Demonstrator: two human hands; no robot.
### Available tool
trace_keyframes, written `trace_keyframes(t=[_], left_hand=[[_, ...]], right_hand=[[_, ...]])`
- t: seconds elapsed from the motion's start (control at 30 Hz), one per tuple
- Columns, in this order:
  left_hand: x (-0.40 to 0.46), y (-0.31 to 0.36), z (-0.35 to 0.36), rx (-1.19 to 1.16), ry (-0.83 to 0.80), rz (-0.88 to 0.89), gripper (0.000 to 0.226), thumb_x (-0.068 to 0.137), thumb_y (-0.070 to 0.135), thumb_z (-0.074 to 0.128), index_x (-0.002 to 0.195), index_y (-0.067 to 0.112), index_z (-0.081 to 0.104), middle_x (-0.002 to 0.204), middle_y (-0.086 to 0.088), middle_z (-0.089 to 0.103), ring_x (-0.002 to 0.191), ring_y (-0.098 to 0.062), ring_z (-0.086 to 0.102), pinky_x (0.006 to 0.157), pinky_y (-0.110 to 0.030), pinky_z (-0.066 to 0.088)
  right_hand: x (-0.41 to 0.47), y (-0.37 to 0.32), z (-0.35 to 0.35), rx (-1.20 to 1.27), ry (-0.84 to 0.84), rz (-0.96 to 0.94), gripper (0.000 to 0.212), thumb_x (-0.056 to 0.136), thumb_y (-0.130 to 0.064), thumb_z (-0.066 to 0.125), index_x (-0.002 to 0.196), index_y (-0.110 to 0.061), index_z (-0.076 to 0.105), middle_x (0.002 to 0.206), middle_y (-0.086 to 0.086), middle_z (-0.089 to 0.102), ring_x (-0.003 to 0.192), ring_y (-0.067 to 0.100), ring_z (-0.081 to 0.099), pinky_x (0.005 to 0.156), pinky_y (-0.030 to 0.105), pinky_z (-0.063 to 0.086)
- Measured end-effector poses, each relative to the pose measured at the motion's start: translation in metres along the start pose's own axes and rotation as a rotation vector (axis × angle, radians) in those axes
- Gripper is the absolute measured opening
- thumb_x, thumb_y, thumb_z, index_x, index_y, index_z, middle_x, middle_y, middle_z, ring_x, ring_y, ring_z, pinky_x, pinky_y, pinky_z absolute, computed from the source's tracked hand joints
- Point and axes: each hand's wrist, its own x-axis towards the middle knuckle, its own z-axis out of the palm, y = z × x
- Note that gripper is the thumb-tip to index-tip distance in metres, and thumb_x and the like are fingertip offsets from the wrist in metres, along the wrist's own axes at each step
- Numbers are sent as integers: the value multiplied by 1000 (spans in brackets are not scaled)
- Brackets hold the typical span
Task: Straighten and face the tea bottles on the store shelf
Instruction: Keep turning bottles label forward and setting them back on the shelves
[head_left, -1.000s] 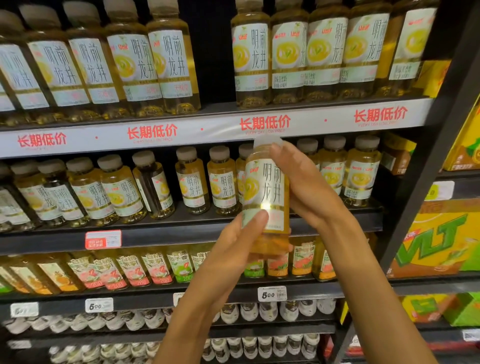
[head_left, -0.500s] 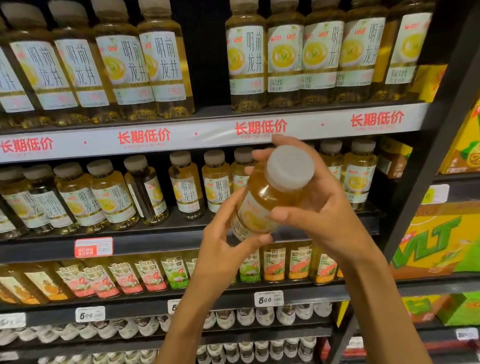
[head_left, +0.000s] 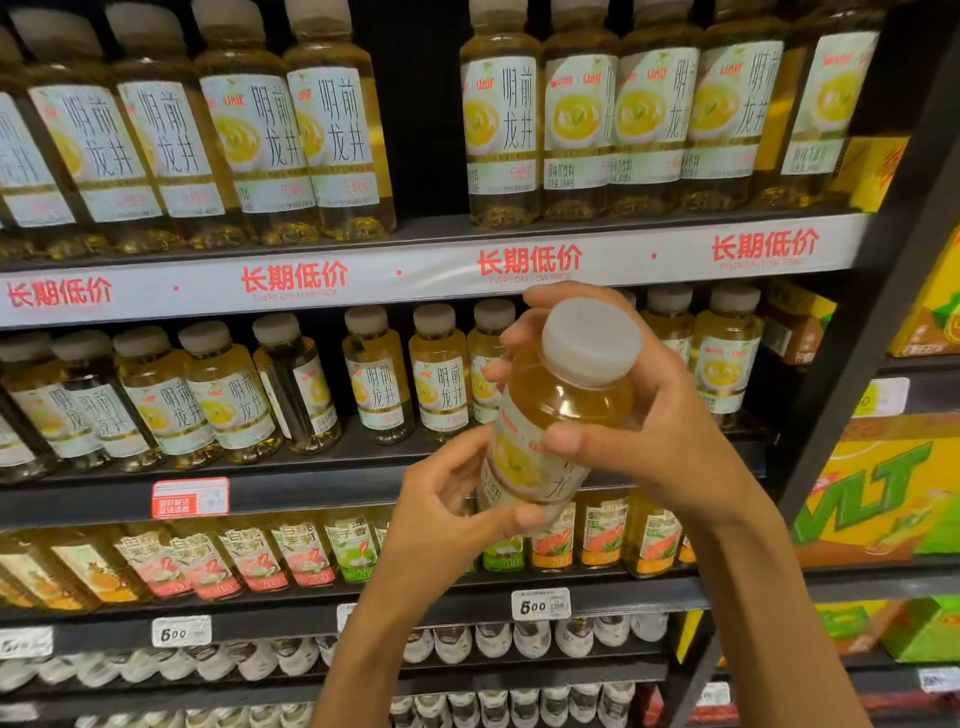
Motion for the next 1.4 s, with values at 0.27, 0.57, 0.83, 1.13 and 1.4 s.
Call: trace_keyframes(t=[0.27,0.57,0.83,1.13,1.4], left_hand=[[-7,-1,16,-100,34,-142,63,69,64,69,122,37,51,119,19,66,112,0,60,84,-9,47],[-15,-5,14,-212,-9,-302,84,69,85,46,120,21,63,105,-16,72,98,-31,69,94,-43,50],[7,12,15,-144,105,-187,79,72,78,53,131,27,54,126,-3,64,121,-25,58,104,-49,42],[42,37,18,-47,241,36,57,77,61,50,128,39,44,117,29,61,109,15,54,79,0,41],[90,62,-1,231,403,210,62,82,52,51,136,23,45,127,9,57,114,3,54,89,-11,45]], right_hand=[[13,8,9,-46,193,87,40,78,-16,76,114,-15,58,103,2,69,97,22,68,82,32,56],[24,8,5,162,149,147,39,89,-24,57,124,-10,49,106,5,69,100,24,67,85,37,54],[45,7,4,62,322,136,31,85,-29,62,115,-23,55,111,14,67,100,25,68,89,41,54],[78,-13,1,-115,318,77,37,95,-28,55,130,-19,44,125,4,62,113,14,61,97,38,51],[122,-29,3,-172,365,-125,37,100,-14,46,136,-7,40,126,12,58,116,21,59,100,42,48]])
